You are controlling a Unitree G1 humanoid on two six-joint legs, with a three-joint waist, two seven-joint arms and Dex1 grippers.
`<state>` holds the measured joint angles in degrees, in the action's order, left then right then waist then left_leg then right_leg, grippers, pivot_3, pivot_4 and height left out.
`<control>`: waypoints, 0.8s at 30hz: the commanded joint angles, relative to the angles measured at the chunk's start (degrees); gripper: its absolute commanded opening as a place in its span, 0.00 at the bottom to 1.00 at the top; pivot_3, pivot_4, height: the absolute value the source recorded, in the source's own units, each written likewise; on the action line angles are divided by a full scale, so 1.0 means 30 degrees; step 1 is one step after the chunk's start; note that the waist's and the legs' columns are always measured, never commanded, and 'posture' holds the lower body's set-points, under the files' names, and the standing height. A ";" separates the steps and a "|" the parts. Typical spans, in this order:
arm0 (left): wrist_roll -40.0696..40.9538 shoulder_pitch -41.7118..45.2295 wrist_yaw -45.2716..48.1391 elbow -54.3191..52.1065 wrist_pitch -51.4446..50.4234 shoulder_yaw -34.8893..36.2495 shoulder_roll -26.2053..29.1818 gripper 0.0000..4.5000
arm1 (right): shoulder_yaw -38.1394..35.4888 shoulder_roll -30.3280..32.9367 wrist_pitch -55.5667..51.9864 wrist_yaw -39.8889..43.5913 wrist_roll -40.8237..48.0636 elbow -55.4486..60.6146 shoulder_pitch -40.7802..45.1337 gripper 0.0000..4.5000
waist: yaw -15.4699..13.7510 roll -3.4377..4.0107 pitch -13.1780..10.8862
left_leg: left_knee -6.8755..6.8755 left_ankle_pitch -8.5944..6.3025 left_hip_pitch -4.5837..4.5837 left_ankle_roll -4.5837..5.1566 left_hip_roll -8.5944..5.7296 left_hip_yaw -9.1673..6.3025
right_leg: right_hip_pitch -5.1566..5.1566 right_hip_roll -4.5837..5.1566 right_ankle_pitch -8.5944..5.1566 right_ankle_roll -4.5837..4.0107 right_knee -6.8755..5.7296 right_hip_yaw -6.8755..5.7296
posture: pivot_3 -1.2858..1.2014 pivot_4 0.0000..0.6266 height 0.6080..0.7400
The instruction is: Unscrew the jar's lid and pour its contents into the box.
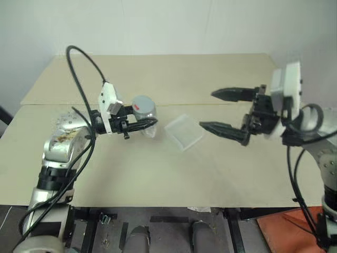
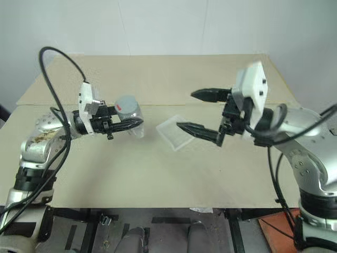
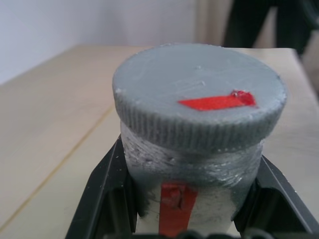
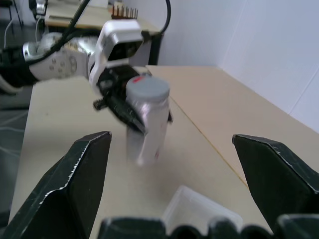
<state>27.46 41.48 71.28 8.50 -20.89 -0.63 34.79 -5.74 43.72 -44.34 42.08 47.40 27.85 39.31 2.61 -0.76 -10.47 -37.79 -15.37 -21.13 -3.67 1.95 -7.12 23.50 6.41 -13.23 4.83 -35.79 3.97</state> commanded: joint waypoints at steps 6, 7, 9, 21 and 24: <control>-0.0444 0.4165 0.3459 0.3808 0.2346 -0.0976 -0.2034 0.43 | 0.2920 -0.2460 -0.2690 -0.2499 -0.0679 -0.0751 0.3918 1.00 | 0.0054 0.0002 0.0000 | -0.0001 0.0003 -0.0056 -0.0006 -0.0005 -0.0010 | 0.0040 0.0003 0.0000 0.0004 -0.0052 -0.0010 | 0.52 0.24 1.00; -0.0490 0.4406 0.3692 0.4124 0.2544 -0.1071 -0.2245 0.43 | 0.3144 -0.2740 -0.2896 -0.2727 -0.0855 -0.0972 0.4239 1.00 | 0.0077 0.0002 0.0000 | 0.0000 0.0003 -0.0067 -0.0006 -0.0005 -0.0010 | 0.0057 0.0003 0.0000 0.0003 -0.0057 -0.0010 | 0.52 0.24 1.00; -0.0580 0.4667 0.4005 0.4533 0.2831 -0.1144 -0.2493 0.43 | 0.3357 -0.3136 -0.3211 -0.3079 -0.1143 -0.1287 0.4619 1.00 | 0.0157 0.0002 0.0000 | 0.0000 0.0006 -0.0096 -0.0009 -0.0004 -0.0012 | 0.0114 0.0001 0.0000 0.0002 -0.0067 -0.0010 | 0.52 0.24 1.00; -0.1020 0.4869 0.4794 0.4977 0.3455 -0.1153 -0.2631 0.43 | 0.3944 -0.4383 -0.3916 -0.3704 -0.2272 -0.1503 0.4994 1.00 | 0.0519 0.0006 -0.0001 | -0.0005 0.0027 -0.0171 -0.0040 -0.0006 -0.0029 | 0.0220 0.0000 -0.0002 -0.0005 -0.0127 -0.0006 | 0.52 0.24 1.00; -0.1018 0.4815 0.4883 0.4904 0.3421 -0.1114 -0.2571 0.43 | 0.3870 -0.4530 -0.3830 -0.3657 -0.2452 -0.1668 0.5050 0.92 | 0.0515 0.0007 -0.0001 | -0.0005 0.0027 -0.0173 -0.0041 -0.0006 -0.0031 | 0.0219 0.0000 -0.0002 -0.0005 -0.0127 -0.0006 | 0.52 0.24 1.00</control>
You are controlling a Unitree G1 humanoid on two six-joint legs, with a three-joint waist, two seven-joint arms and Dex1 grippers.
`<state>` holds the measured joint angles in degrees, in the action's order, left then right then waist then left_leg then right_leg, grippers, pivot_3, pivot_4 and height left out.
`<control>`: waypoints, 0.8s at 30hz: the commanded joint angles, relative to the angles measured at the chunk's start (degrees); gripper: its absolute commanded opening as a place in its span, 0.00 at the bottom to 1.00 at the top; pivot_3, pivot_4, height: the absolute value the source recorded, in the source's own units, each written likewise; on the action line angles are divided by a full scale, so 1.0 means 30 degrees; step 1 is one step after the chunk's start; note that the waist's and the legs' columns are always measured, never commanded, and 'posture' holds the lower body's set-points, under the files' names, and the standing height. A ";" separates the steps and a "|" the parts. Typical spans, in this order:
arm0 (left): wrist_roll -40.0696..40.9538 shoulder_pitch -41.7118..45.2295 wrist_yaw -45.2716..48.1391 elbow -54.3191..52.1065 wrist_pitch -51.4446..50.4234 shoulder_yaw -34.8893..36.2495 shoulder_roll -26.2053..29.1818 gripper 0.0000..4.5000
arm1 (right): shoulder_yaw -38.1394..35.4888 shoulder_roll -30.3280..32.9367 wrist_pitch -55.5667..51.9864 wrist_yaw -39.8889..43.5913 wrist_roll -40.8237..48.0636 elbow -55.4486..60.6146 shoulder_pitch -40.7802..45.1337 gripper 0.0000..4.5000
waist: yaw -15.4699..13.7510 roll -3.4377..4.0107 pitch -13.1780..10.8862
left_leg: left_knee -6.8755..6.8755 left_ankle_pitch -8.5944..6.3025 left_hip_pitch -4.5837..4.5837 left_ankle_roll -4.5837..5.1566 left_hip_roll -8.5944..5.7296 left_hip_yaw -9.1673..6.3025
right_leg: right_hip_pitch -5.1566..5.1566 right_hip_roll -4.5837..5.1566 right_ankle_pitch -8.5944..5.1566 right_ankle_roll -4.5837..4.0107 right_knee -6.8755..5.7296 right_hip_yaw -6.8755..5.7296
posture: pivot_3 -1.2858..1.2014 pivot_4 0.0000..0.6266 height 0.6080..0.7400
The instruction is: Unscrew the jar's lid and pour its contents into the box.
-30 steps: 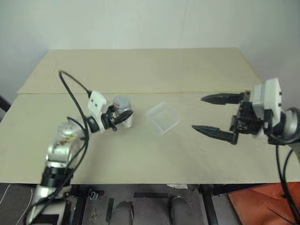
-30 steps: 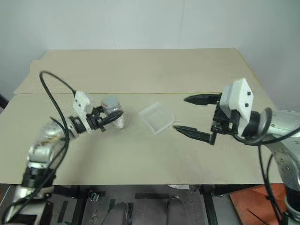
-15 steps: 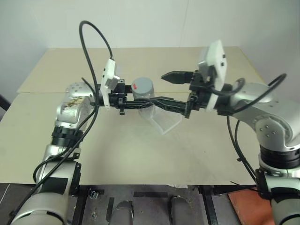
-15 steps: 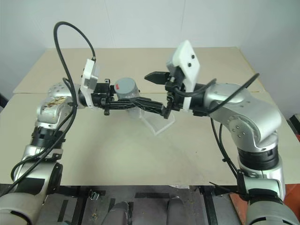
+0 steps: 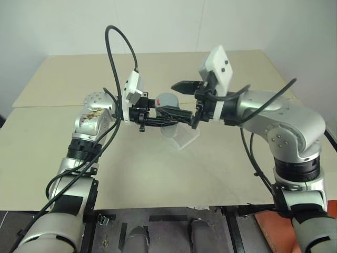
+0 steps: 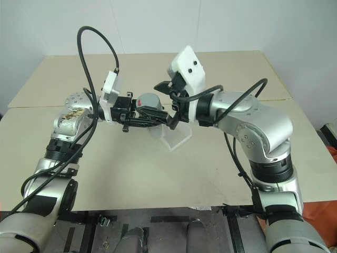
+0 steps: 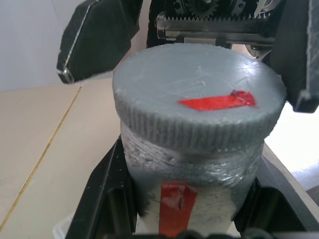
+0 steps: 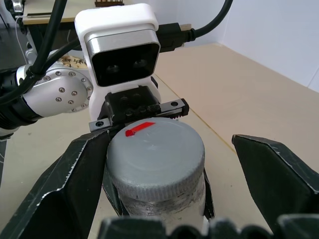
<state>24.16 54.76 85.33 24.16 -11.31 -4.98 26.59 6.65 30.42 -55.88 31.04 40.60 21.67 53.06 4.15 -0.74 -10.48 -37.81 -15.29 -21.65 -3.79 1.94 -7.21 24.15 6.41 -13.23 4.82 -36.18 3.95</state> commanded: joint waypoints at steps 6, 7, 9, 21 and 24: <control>0.0177 0.0263 0.0522 -0.0487 0.0034 0.0308 0.0332 0.43 | -0.0330 -0.0259 0.0613 0.0738 -0.0313 0.0044 0.0338 0.62 | 0.0003 0.0001 0.0000 | 0.0000 0.0000 0.0001 0.0000 -0.0001 -0.0002 | -0.0001 0.0000 0.0000 0.0000 -0.0004 0.0000 | 0.52 0.24 1.00; 0.0265 0.0251 0.0666 -0.0572 -0.0119 0.0284 0.0370 0.43 | -0.0303 -0.0250 0.0970 0.1129 -0.0348 -0.0093 0.0260 0.62 | -0.0001 0.0001 0.0000 | 0.0000 0.0000 0.0001 0.0000 -0.0001 -0.0003 | -0.0001 0.0000 0.0000 0.0001 -0.0003 0.0000 | 0.52 0.24 1.00; 0.0458 0.0285 0.1124 -0.0922 -0.0905 0.0108 0.0642 0.43 | -0.0124 -0.0117 0.2293 0.2936 -0.0424 -0.0707 0.0123 0.62 | 0.0019 0.0001 -0.0001 | 0.0000 0.0000 0.0000 0.0000 -0.0001 -0.0002 | -0.0001 0.0000 0.0000 0.0000 -0.0003 0.0000 | 0.52 0.24 1.00; 0.3173 -0.0441 0.2390 -0.4778 -0.3974 -0.0615 0.2151 0.43 | 0.2248 -0.1909 1.1479 1.7074 -0.3398 -1.3074 0.3960 0.62 | 0.0638 0.0014 -0.0008 | -0.0002 0.0002 0.0028 -0.0003 0.0007 -0.0004 | -0.0006 -0.0016 0.0000 0.0001 -0.0019 0.0007 | 0.52 0.24 1.00; 0.2929 -0.0681 0.2128 -0.5035 -0.4156 -0.0325 0.2041 0.43 | 0.2288 -0.2620 1.2315 1.7424 -0.4177 -1.4544 0.4561 0.77 | 0.0764 0.0017 -0.0011 | -0.0003 0.0014 0.0024 -0.0024 0.0007 -0.0013 | -0.0003 -0.0017 0.0000 0.0001 -0.0032 0.0006 | 0.52 0.24 1.00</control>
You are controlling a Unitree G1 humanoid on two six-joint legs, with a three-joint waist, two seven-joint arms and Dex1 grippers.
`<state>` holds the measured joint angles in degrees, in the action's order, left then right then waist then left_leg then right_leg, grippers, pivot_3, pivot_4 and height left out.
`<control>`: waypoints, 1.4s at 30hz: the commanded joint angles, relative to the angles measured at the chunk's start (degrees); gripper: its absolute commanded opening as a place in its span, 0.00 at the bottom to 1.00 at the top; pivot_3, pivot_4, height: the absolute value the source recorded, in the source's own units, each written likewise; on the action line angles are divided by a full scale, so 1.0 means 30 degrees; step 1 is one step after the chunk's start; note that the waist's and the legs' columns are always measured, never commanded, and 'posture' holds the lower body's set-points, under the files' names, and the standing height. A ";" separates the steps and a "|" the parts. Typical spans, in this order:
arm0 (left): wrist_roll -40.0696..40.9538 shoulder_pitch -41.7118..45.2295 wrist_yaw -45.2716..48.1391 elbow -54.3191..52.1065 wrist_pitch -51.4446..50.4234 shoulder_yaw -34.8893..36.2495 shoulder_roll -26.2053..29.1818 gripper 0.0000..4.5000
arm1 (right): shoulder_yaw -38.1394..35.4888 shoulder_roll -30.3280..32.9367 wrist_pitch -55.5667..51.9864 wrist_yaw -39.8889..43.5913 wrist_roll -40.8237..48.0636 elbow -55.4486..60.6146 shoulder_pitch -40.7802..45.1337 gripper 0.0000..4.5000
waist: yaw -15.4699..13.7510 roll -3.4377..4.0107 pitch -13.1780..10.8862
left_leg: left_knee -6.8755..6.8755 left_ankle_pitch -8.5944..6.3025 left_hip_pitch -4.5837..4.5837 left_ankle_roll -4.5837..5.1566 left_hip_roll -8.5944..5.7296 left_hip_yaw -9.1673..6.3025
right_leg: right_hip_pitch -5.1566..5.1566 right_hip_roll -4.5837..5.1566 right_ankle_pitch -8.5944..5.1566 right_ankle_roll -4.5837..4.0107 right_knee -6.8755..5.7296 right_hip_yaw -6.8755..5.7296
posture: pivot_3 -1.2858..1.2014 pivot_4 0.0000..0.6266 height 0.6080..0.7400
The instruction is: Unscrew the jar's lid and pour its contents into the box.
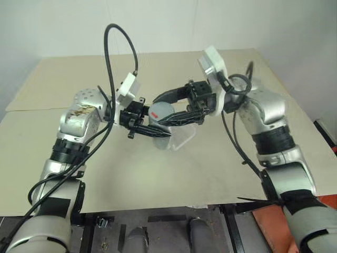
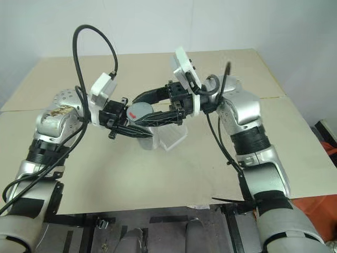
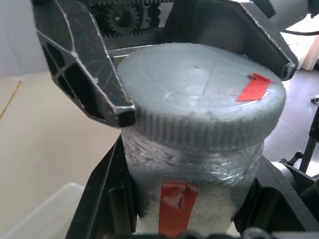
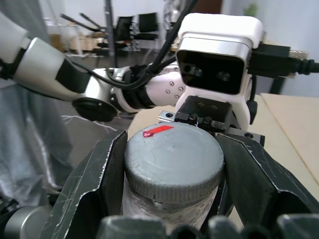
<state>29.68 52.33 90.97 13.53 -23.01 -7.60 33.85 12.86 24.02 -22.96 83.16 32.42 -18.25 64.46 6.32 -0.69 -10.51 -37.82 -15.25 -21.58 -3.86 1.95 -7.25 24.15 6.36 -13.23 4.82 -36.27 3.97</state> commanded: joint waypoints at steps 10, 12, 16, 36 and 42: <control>-0.0517 -0.0018 -0.1706 0.0430 0.0819 0.1461 -0.0097 0.43 | -0.2198 0.1197 -0.1094 -0.3253 -0.1306 0.3835 -0.1947 1.00 | -0.0120 0.0004 -0.0002 | -0.0004 0.0057 -0.0022 -0.0102 -0.0006 -0.0019 | 0.0004 0.0004 0.0000 0.0000 -0.0043 -0.0009 | 0.52 0.24 1.00; -0.1016 0.0121 -0.2000 0.1376 0.1459 0.1437 -0.0071 0.43 | -0.2546 0.1627 -0.2304 -0.4598 -0.1078 0.6002 -0.2875 1.00 | -0.0195 0.0005 -0.0002 | -0.0004 0.0050 -0.0020 -0.0090 -0.0007 -0.0017 | 0.0008 0.0004 0.0000 0.0000 -0.0054 -0.0009 | 0.52 0.24 1.00; -0.1660 0.0507 -0.2433 0.2627 0.2374 0.1405 -0.0385 0.43 | -0.3045 0.1796 -0.4880 -0.7689 -0.0706 0.9727 -0.4352 1.00 | -0.0150 0.0007 -0.0004 | 0.0002 0.0031 -0.0010 -0.0055 -0.0007 -0.0014 | 0.0023 0.0001 -0.0004 -0.0007 -0.0090 0.0002 | 0.52 0.24 1.00; -0.1917 0.0755 -0.1712 0.2609 0.2569 0.1305 -0.1271 0.43 | -0.1443 -0.1132 -0.8859 -1.5574 -0.2137 1.1243 -0.3480 1.00 | -0.0214 0.0008 -0.0004 | -0.0001 0.0023 -0.0014 -0.0040 -0.0012 -0.0021 | 0.0024 0.0004 -0.0005 -0.0007 -0.0102 0.0001 | 0.52 0.24 1.00; -0.1867 0.0382 -0.1743 0.2333 0.2477 0.1521 -0.0772 0.43 | -0.2220 -0.0461 -0.8441 -1.4988 -0.2013 1.0797 -0.3660 1.00 | -0.0223 0.0008 -0.0004 | 0.0002 0.0022 -0.0014 -0.0039 -0.0011 -0.0023 | 0.0026 0.0003 -0.0005 -0.0007 -0.0103 0.0001 | 0.52 0.24 1.00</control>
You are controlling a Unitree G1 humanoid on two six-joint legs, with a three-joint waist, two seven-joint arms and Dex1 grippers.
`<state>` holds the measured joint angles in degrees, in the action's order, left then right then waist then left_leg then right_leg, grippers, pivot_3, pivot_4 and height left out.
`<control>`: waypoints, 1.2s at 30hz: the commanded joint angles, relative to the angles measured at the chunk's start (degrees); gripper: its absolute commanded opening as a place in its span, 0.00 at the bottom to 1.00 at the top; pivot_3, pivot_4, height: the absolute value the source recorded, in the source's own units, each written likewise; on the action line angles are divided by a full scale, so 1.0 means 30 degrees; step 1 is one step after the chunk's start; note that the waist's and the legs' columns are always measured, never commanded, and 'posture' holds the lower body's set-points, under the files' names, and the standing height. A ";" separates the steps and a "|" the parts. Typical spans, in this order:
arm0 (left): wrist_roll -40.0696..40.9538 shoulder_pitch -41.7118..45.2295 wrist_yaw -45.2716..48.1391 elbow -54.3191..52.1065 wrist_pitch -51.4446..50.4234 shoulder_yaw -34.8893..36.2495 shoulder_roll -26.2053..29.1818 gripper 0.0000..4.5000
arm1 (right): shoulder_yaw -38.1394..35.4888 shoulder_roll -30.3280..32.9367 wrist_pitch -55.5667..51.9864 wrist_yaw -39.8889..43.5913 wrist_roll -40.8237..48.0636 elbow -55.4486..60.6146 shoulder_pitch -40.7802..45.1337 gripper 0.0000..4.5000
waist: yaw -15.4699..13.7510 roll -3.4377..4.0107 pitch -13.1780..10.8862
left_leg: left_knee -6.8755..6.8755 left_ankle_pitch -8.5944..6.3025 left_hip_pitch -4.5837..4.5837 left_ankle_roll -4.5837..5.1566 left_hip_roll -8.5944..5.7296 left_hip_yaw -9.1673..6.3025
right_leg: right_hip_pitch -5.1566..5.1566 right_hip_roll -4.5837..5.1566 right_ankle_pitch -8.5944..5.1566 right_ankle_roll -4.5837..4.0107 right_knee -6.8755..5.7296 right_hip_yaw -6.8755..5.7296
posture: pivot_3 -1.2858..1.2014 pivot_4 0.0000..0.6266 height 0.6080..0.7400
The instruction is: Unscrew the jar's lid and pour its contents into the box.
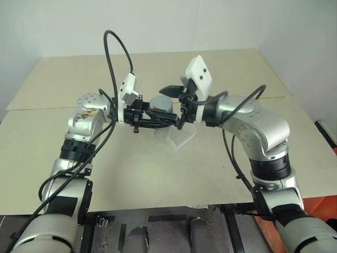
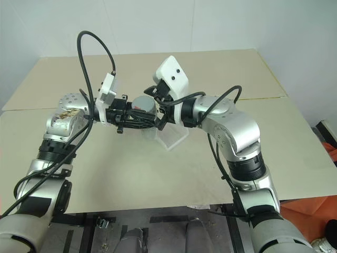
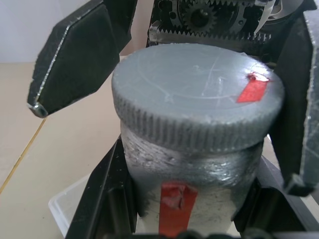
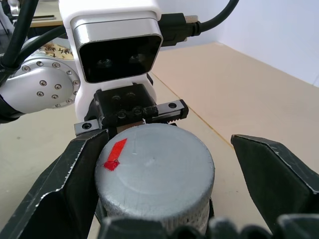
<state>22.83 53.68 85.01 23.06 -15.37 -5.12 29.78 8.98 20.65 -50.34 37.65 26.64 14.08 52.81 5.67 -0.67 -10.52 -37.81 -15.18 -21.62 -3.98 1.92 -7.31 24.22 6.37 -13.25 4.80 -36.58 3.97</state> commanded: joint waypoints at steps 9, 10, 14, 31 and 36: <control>0.0661 -0.0296 0.0289 -0.1307 -0.0396 0.1097 0.1303 0.43 | -0.2199 0.2752 0.1360 0.1137 0.0136 -0.0726 -0.0306 1.00 | -0.0016 0.0000 -0.0001 | 0.0000 -0.0006 -0.0001 0.0010 0.0001 0.0000 | -0.0002 0.0000 0.0000 0.0001 0.0003 -0.0001 | 0.52 0.24 1.00; 0.0664 -0.0374 0.0306 -0.1375 -0.0429 0.1146 0.1388 0.43 | -0.2332 0.2989 0.1429 0.1174 0.0150 -0.0835 -0.0367 1.00 | -0.0019 0.0000 0.0000 | 0.0000 -0.0006 -0.0005 0.0011 0.0000 0.0001 | -0.0002 0.0002 0.0000 0.0001 0.0008 -0.0001 | 0.52 0.24 1.00; 0.0716 -0.0659 0.0246 -0.1651 -0.0520 0.1220 0.1590 0.43 | -0.2659 0.3556 0.1583 0.1462 0.0357 -0.0783 -0.0685 1.00 | -0.0068 -0.0001 -0.0001 | 0.0001 -0.0007 -0.0008 0.0013 0.0000 0.0003 | -0.0002 0.0003 -0.0001 0.0001 0.0012 -0.0003 | 0.52 0.24 1.00; 0.0165 0.0315 -0.0065 0.0046 0.0267 0.0642 -0.0062 0.43 | -0.1113 0.2259 0.0100 0.0622 0.1664 0.2452 0.0018 1.00 | -0.0018 0.0000 0.0000 | 0.0001 -0.0010 0.0002 0.0019 0.0000 0.0006 | -0.0004 0.0001 -0.0001 0.0000 0.0003 0.0002 | 0.52 0.24 1.00; 0.0044 0.0467 0.0156 0.0147 0.0345 0.0633 -0.0252 0.43 | -0.0151 0.1190 0.0392 -0.0110 0.0790 0.1457 0.0807 1.00 | -0.0002 0.0000 0.0000 | 0.0001 -0.0008 -0.0002 0.0015 0.0000 0.0005 | 0.0000 0.0000 -0.0001 0.0000 0.0005 0.0001 | 0.52 0.24 1.00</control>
<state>22.63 53.44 85.05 23.56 -15.14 -3.67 28.90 8.65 24.78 -50.45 38.18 29.82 17.90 53.39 5.66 -0.67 -10.52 -37.81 -15.21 -21.62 -3.93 1.92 -7.30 24.23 6.37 -13.25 4.80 -36.57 3.97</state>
